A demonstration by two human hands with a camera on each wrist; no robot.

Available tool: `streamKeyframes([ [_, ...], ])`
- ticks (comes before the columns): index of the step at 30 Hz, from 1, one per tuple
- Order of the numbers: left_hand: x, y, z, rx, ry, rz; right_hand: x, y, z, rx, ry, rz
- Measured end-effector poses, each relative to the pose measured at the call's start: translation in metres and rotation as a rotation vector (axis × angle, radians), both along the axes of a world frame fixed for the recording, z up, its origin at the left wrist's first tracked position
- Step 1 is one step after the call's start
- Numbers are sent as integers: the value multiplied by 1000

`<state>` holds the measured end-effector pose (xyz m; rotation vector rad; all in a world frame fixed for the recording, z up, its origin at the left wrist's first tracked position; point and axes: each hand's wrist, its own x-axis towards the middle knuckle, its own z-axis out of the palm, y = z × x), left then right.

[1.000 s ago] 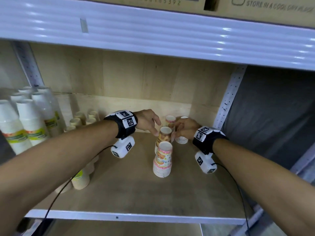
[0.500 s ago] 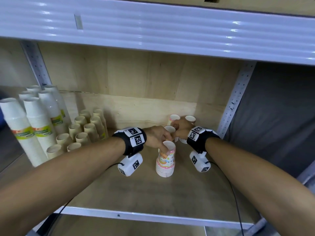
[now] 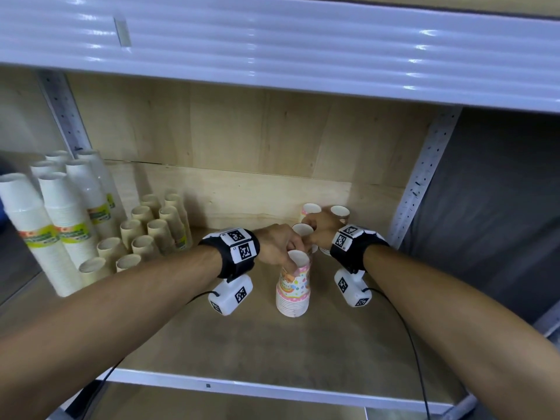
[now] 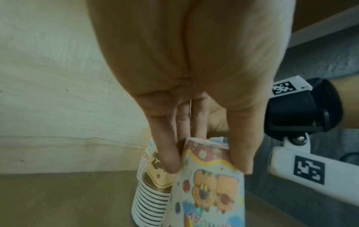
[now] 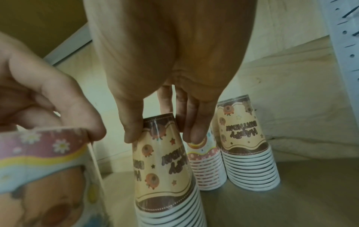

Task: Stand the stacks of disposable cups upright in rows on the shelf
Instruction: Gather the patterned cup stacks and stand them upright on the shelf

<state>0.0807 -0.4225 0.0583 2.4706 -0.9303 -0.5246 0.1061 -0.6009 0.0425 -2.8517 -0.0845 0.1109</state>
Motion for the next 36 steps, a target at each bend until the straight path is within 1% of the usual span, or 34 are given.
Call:
streamKeyframes([
  [1,1,1,1,3,-2,0,-1,-3,1,-27,2,13],
  [4,4,3,8,18,-12,13,-3,-9,5,62,60,-36],
  [8,14,2,18,44,-50,43,1,-27,3,166,-17,-80],
  [11,24,-2,24,53,-84,82,-6,-37,13,223,-34,-86],
  [14,35,-8,28,52,-117,122,-10,-49,20,207,-28,-119],
  [18,45,-21,32,57,-169,162,-11,-66,18,173,-22,-171],
  [23,51,-39,28,68,-212,195,-14,-76,16,167,6,-171],
  [29,58,-55,15,61,-203,235,-14,-80,12,168,26,-169],
  [36,57,-67,10,64,-225,237,-11,-80,6,120,18,-146],
])
